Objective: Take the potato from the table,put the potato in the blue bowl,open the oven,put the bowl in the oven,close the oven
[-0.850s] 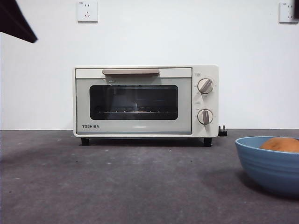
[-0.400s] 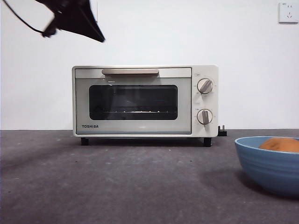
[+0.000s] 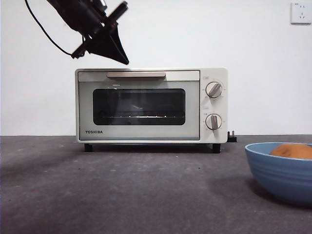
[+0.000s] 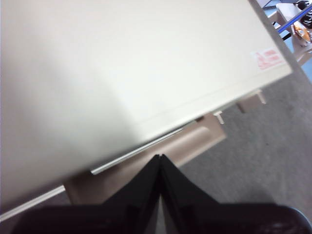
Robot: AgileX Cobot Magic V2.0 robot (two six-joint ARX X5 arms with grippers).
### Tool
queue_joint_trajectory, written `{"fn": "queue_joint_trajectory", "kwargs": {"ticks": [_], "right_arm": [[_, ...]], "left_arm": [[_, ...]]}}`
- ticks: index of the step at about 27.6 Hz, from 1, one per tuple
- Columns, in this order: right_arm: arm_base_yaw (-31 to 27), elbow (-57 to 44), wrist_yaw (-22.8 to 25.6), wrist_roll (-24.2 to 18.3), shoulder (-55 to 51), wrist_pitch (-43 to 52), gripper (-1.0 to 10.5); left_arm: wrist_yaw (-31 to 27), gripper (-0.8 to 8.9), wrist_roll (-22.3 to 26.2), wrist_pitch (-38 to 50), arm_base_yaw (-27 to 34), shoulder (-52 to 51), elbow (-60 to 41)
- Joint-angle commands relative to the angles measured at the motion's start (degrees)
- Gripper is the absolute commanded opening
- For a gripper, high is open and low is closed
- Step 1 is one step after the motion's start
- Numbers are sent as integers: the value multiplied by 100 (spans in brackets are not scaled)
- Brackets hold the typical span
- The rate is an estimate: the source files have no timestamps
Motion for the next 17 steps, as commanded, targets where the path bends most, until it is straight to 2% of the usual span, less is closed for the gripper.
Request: {"fn": "queue_joint_trajectory", "kwargs": {"ticks": [1, 12, 17], "right_arm": [[7, 9, -17, 61, -24, -101, -12], [7, 9, -11, 57, -24, -31, -12], [7, 11, -13, 61, -24, -50, -12]], "left_arm": [[-245, -6, -55, 33, -26, 149, 17], [-398, -6, 79, -229, -87, 212, 17], [-988, -6, 511, -688, -317, 212, 17]]}}
